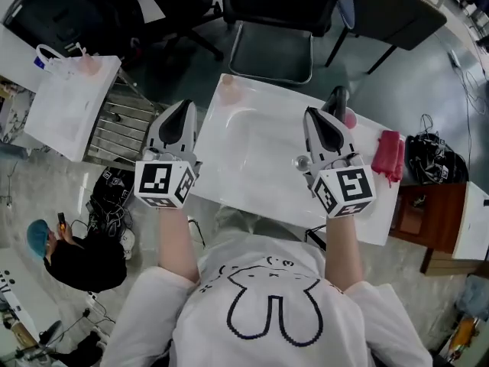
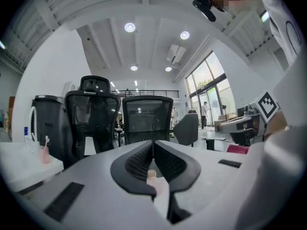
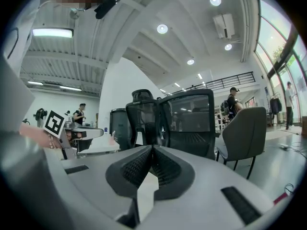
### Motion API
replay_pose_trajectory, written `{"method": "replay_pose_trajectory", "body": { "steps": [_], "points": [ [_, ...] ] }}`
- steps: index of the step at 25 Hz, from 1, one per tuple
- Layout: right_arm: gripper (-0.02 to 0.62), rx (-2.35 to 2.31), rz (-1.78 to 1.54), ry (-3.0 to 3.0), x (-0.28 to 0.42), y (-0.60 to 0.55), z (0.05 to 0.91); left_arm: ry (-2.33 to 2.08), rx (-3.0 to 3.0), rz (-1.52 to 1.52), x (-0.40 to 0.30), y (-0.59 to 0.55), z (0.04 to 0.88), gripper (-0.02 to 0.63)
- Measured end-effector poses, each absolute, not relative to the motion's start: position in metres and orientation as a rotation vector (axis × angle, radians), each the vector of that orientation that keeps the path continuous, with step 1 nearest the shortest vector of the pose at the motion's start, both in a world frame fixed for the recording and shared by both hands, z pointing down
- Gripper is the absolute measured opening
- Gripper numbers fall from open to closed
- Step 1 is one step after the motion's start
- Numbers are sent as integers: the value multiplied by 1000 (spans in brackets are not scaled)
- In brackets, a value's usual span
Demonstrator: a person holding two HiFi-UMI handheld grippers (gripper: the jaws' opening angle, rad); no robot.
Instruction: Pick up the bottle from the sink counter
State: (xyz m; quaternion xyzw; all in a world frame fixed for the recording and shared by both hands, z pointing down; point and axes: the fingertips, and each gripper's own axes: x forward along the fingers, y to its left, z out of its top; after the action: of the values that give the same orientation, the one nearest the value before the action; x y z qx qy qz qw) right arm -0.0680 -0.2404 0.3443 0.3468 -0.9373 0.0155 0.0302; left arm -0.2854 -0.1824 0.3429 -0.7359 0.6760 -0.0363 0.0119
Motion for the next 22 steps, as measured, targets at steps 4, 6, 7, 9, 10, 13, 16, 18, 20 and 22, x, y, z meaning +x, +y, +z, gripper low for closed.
{"method": "replay_pose_trajectory", "body": {
  "steps": [4, 6, 7, 9, 10, 13, 16, 18, 20, 22],
  "points": [
    [31, 1175, 55, -2851, -75, -241, 341, 1955, -2443, -135, -286, -197, 346, 123],
    [31, 1210, 45, -2830, -81, -241, 339, 1895, -2497, -153, -288, -205, 349, 194],
    [31, 1227, 41, -2820, -84, -241, 339, 1866, -2525, -162, -289, -208, 351, 241],
    [31, 1260, 37, -2799, -88, -241, 338, 1811, -2583, -192, -289, -215, 357, 341],
    [31, 1275, 35, -2788, -91, -240, 337, 1787, -2611, -211, -290, -217, 361, 378],
    [31, 1313, 27, -2761, -100, -239, 335, 1709, -2673, -269, -291, -225, 370, 435],
    [31, 1343, 28, -2736, -108, -237, 338, 1643, -2711, -303, -290, -232, 378, 442],
    [31, 1361, 40, -2725, -113, -237, 342, 1616, -2736, -302, -291, -238, 383, 440],
    [31, 1381, 47, -2709, -118, -238, 347, 1587, -2767, -307, -292, -245, 392, 440],
    [31, 1402, 54, -2689, -121, -240, 355, 1555, -2802, -327, -291, -252, 406, 440]
  ]
}}
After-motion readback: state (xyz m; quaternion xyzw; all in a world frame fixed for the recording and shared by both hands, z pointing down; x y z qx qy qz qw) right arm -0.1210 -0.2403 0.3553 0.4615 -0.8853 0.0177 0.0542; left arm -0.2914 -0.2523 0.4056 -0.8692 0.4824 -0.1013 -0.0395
